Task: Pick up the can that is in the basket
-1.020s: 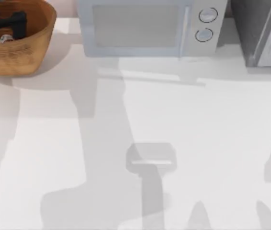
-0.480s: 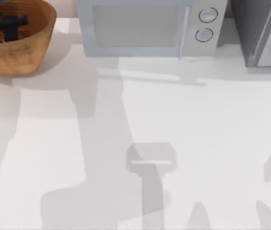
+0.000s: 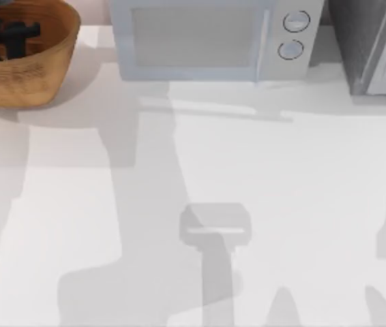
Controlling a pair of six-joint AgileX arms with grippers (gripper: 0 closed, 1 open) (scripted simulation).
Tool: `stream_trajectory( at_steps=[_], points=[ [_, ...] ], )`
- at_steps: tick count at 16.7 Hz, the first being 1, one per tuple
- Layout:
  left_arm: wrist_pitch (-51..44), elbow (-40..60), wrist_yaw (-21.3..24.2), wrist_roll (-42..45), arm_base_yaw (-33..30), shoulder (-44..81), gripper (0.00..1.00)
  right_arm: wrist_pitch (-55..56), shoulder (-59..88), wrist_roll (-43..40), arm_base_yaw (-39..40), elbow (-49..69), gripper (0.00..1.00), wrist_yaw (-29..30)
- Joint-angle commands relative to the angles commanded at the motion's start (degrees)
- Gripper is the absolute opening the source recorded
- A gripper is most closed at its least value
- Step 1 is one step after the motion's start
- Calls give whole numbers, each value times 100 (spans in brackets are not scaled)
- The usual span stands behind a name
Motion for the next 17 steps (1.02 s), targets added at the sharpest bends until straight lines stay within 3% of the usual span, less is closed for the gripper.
stream_trajectory(
  at_steps=[4,8,12,17],
  points=[
    [-10,-19,18,-26,-24,-235,0,0,0,0,0,0,100,0],
    [198,-809,-85,-127,8,-874,0,0,0,0,0,0,100,0],
    [860,-2391,-246,-178,-35,-2469,0,0,0,0,0,0,100,0],
    [2124,-5169,-503,-190,-167,-5590,0,0,0,0,0,0,100,0]
  ],
)
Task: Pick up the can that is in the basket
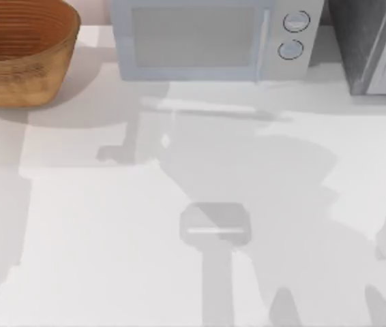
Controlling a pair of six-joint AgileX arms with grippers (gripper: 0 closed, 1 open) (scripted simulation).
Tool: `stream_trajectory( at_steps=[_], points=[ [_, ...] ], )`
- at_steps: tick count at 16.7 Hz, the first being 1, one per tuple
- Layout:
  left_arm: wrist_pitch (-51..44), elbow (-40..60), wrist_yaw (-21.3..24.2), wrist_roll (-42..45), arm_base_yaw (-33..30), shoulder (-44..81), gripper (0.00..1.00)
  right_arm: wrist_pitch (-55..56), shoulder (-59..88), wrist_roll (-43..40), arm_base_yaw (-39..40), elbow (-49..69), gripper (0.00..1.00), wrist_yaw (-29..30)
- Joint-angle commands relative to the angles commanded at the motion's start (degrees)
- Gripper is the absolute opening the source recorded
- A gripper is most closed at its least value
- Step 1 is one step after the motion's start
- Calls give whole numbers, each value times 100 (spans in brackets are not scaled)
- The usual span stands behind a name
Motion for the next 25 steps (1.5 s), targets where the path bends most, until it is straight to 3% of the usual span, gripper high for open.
stream_trajectory(
  at_steps=[9,14,19,25],
  points=[
    [2611,-5930,-559,-44,-261,-6287,0,0,0,0,0,0,100,0],
    [3794,-8487,-835,-88,-363,-8910,0,0,0,0,0,0,100,0],
    [4407,-9730,-994,-126,-407,-10162,0,0,0,0,0,0,100,0],
    [4434,-9805,-1003,-119,-402,-10212,0,0,0,0,0,0,100,0]
  ],
)
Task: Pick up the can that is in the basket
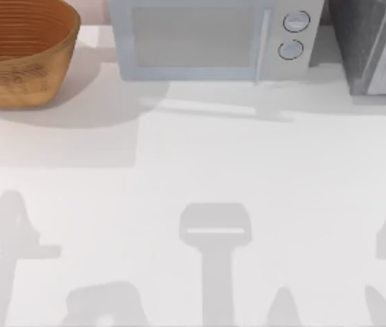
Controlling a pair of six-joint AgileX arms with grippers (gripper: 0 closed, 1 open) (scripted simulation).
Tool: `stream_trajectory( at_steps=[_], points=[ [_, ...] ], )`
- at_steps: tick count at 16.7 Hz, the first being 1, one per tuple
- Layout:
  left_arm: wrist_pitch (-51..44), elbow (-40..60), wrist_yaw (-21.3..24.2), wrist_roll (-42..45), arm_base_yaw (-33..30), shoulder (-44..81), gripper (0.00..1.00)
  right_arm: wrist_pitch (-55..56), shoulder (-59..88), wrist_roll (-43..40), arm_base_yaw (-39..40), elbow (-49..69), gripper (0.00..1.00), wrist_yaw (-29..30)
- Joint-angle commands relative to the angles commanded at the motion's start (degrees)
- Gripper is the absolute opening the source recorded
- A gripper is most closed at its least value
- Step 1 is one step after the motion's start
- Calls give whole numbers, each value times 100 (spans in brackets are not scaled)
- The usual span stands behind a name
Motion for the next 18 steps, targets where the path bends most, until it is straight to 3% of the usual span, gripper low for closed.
stream_trajectory(
  at_steps=[6,18],
  points=[
    [291,142,311,121,74,656,0,0,0,0,0,0,100,0],
    [2086,1267,2270,483,101,4735,0,0,0,0,0,0,100,0]
  ],
)
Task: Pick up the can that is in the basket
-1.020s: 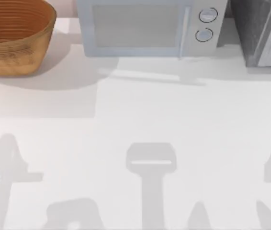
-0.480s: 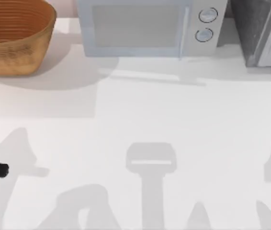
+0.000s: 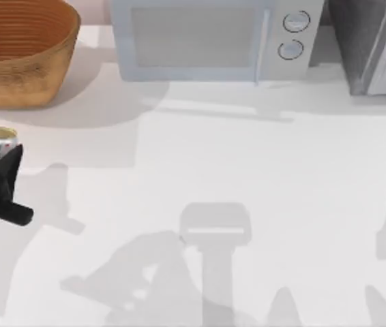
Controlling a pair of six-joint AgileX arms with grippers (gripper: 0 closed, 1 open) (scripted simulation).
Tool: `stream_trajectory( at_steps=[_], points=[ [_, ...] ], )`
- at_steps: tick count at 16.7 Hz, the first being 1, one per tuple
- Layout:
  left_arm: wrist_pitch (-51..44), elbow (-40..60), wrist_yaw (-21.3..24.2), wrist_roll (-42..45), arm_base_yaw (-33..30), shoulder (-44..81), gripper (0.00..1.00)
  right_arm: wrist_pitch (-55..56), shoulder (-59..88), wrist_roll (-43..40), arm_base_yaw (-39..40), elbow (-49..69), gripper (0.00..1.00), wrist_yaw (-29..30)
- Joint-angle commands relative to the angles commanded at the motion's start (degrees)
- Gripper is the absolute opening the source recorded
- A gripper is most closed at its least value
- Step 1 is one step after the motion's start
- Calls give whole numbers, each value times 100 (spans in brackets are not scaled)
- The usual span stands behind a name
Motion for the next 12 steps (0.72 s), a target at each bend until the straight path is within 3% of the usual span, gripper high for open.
stream_trajectory(
  at_steps=[12],
  points=[
    [1695,1237,1829,44,-222,3541,0,0,0,0,0,0,100,0]
  ],
)
